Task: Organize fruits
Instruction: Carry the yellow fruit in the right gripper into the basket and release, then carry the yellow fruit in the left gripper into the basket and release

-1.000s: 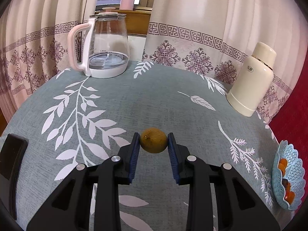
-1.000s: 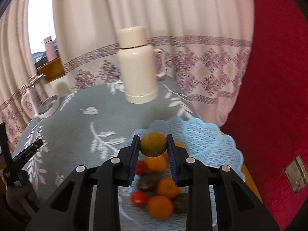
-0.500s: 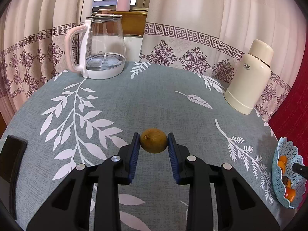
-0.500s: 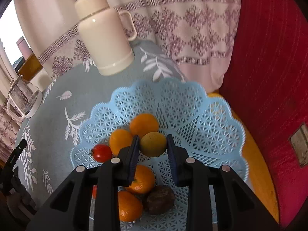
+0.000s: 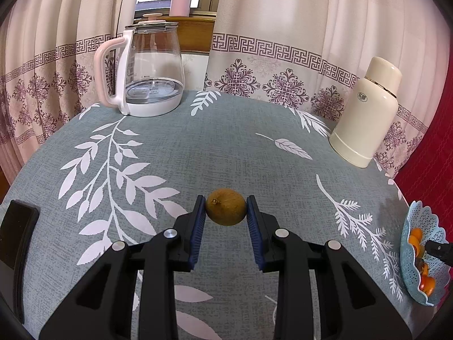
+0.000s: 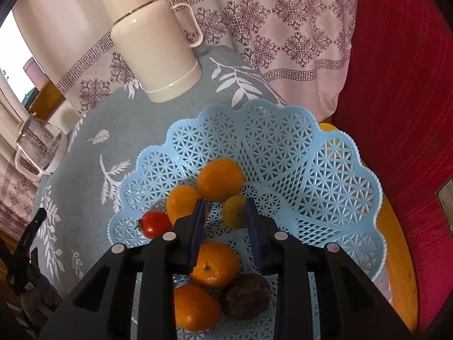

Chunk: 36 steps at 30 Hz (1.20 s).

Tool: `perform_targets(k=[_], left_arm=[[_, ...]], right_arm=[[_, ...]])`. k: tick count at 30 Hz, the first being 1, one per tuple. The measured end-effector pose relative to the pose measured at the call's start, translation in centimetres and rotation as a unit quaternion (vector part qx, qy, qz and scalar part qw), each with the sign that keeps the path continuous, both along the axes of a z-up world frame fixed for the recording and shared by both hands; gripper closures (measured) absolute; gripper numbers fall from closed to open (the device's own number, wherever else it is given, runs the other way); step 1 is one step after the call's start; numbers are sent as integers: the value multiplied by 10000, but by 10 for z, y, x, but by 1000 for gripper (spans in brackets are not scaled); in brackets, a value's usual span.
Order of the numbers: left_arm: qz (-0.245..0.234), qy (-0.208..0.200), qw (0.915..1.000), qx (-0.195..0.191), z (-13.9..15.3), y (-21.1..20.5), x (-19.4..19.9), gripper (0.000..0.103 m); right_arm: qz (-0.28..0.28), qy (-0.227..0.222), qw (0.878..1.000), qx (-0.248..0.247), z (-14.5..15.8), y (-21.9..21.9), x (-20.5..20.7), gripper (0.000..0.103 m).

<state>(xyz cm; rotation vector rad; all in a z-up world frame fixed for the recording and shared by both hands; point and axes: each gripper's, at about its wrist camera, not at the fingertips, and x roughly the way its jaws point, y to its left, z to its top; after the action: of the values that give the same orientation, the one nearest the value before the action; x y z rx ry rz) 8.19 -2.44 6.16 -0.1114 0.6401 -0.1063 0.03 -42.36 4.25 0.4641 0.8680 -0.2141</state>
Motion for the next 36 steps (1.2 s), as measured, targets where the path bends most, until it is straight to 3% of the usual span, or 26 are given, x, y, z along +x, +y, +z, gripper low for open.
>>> perform_targets(k=[7, 14, 17, 20, 36], left_arm=[[-148, -79, 9999, 4, 3, -7, -5, 73], [-532, -99, 9985, -66, 9, -28, -18, 73], [-805, -81, 9967, -100, 12, -45, -30, 73], [-1056, -74, 9943, -137, 15, -63, -41, 73], [-2708, 103, 9622, -282, 32, -200, -82, 73]], right_arm=[[-132, -452, 9989, -71, 19, -4, -27, 73], [-434, -909, 9892, -1067, 43, -4, -69, 73], [-558, -1118, 9818, -1432, 50, -5, -84, 64], [-626, -1285, 9759, -1648, 56, -7, -96, 64], [-733, -1581, 9738, -1462, 51, -44, -126, 64]])
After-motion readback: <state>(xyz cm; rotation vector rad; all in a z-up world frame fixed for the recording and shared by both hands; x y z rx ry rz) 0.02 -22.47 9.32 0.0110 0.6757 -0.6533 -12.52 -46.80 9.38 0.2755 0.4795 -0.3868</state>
